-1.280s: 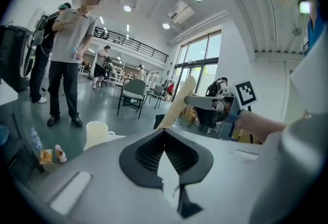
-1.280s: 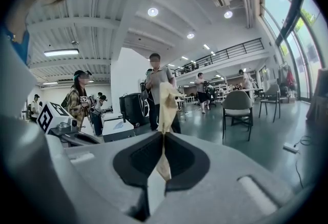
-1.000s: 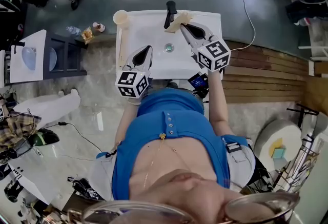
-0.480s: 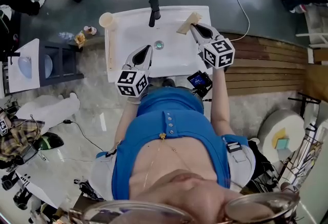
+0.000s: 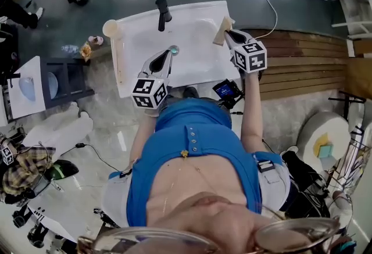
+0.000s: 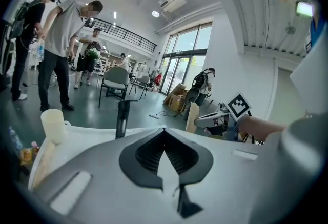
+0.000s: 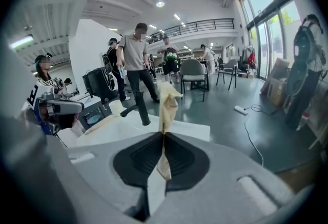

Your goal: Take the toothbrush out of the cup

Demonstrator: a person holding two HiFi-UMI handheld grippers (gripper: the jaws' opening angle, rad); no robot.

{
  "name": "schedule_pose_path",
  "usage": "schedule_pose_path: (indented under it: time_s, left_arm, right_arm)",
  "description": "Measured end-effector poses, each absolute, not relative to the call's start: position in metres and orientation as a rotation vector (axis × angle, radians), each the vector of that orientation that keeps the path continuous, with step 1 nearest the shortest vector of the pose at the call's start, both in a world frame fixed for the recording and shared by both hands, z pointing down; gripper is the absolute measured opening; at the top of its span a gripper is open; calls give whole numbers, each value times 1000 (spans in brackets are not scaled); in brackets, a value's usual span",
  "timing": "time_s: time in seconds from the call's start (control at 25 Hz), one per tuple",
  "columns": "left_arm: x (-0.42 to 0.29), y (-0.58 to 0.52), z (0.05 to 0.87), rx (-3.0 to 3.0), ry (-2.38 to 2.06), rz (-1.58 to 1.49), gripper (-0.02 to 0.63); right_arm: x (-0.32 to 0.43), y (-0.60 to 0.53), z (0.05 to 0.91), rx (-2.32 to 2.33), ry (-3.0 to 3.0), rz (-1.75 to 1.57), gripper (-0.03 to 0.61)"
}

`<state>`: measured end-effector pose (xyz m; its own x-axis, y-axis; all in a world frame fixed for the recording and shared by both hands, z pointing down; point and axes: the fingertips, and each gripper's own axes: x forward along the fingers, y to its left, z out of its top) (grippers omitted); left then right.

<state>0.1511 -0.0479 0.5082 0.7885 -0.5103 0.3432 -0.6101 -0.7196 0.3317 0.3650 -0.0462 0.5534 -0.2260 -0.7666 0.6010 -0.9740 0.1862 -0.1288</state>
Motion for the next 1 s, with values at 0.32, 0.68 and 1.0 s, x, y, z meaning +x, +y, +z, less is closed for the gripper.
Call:
schedule_pose_path:
  time_s: [0.32,0.68,1.0]
  left_arm:
    - [169,-40,513,2553,-802,338,2]
    - [153,-47,515,2522,-860,331,2]
    - [138,-55,517,2482,-916,307,2]
  right_arm:
    - [385,-16,598,1480,-1882,847,15]
    - [394,-31,631,1466,-1808,868,14]
    - [407,-49,662,1567,-1744,937,9]
